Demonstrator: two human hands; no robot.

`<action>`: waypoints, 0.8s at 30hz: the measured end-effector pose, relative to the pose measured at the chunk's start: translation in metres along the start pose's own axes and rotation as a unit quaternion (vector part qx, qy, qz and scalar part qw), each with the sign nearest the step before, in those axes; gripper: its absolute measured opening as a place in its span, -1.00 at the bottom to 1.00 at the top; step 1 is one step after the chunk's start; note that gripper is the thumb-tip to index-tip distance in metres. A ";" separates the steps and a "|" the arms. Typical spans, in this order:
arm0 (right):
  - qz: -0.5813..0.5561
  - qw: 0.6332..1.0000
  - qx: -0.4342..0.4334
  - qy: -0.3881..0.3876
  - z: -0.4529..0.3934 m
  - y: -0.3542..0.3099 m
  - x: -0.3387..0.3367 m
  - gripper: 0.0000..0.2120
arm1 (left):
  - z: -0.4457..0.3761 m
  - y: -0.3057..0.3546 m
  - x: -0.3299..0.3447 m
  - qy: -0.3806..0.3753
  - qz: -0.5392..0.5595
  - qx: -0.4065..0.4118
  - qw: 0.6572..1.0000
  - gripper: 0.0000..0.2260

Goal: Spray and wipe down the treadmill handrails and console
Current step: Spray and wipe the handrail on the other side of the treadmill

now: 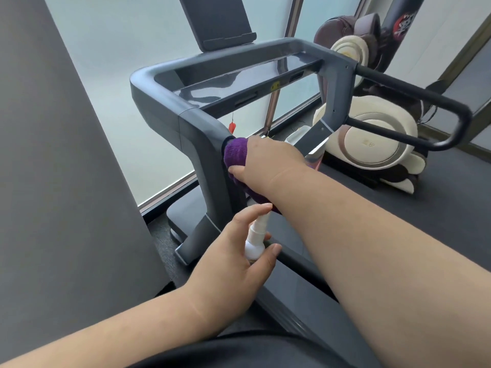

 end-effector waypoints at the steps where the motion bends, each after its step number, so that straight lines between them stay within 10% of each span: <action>1: -0.001 1.000 -0.003 0.001 0.005 0.006 0.000 -0.39 | 0.003 0.003 0.001 0.006 -0.001 -0.001 1.000 -0.52; 24: -0.062 0.998 -0.019 -0.026 0.204 0.203 -0.012 -0.50 | 0.071 0.096 0.129 0.075 -0.037 -0.005 0.996 -0.51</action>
Point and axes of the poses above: each hand's wrist, its own z-axis away from the middle knuckle, its own x-axis out of the palm, y = z × x, the point moved 8 cm from there along -z, towards the middle knuckle, and after that the axes turned 2 degrees about y, right-handed, at the moved point
